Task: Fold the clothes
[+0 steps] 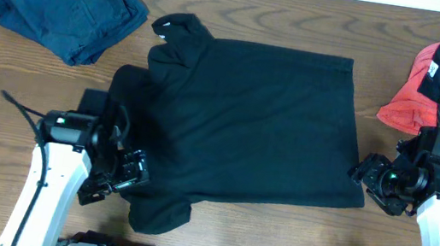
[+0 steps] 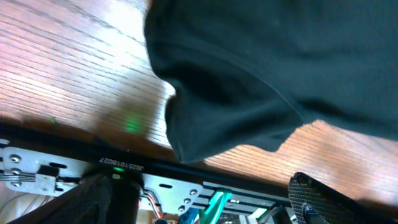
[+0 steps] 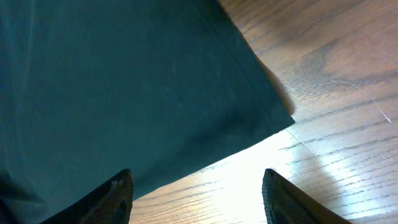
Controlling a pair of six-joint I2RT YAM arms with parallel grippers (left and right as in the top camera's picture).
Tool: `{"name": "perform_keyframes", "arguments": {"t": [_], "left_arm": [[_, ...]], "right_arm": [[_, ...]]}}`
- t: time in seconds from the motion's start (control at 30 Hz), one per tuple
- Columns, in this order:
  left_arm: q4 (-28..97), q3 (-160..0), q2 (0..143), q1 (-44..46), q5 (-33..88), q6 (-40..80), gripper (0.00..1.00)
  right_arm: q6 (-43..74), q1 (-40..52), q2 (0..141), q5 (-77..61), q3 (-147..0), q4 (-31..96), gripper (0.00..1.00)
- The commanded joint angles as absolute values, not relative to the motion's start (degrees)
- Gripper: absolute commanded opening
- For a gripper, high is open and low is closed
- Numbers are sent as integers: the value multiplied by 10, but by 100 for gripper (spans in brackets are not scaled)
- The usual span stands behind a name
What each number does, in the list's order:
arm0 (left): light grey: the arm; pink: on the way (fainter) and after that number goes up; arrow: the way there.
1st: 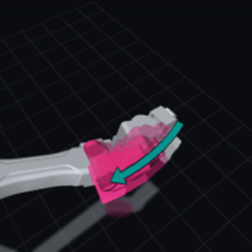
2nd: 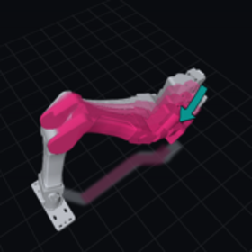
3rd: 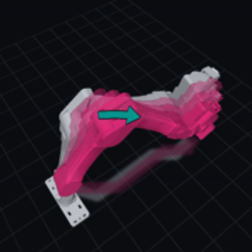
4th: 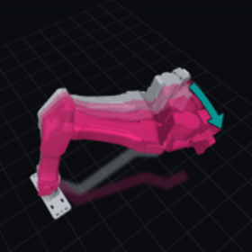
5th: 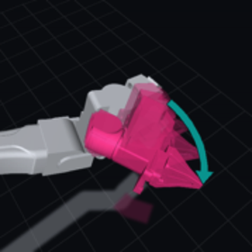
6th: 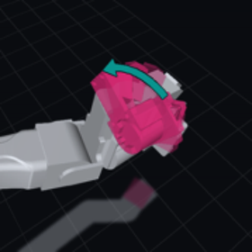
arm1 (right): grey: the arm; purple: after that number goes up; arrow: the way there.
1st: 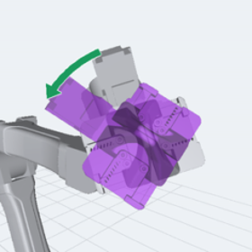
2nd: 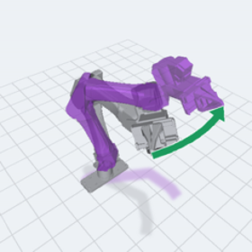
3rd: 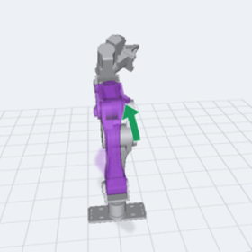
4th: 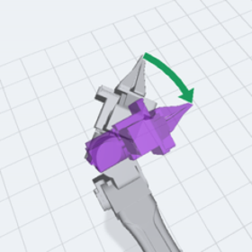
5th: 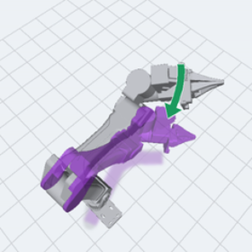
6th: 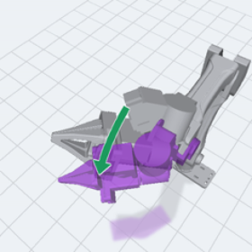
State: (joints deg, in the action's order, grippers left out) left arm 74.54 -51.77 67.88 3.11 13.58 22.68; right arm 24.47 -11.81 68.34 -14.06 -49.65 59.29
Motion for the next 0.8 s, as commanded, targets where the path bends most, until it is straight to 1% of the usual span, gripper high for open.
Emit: {"name": "perform_keyframes", "arguments": {"t": [0.0, 0.17, 0.37, 0.57, 0.77], "left_arm": [[741, -508, 674, 72, 144, 265, 93], [718, -470, 674, 119, 143, 316, 93], [665, -393, 674, 123, 151, 328, 93], [569, -324, 675, 123, 202, 334, 93], [549, -283, 682, 123, 203, 337, 92]], "right_arm": [[235, -119, 678, -151, -494, 592, 64], [217, -119, 678, -155, -494, 593, 64], [185, -119, 678, -155, -494, 596, 66], [185, -119, 678, -164, -494, 592, 66], [182, -119, 678, -166, -494, 592, 66]]}}
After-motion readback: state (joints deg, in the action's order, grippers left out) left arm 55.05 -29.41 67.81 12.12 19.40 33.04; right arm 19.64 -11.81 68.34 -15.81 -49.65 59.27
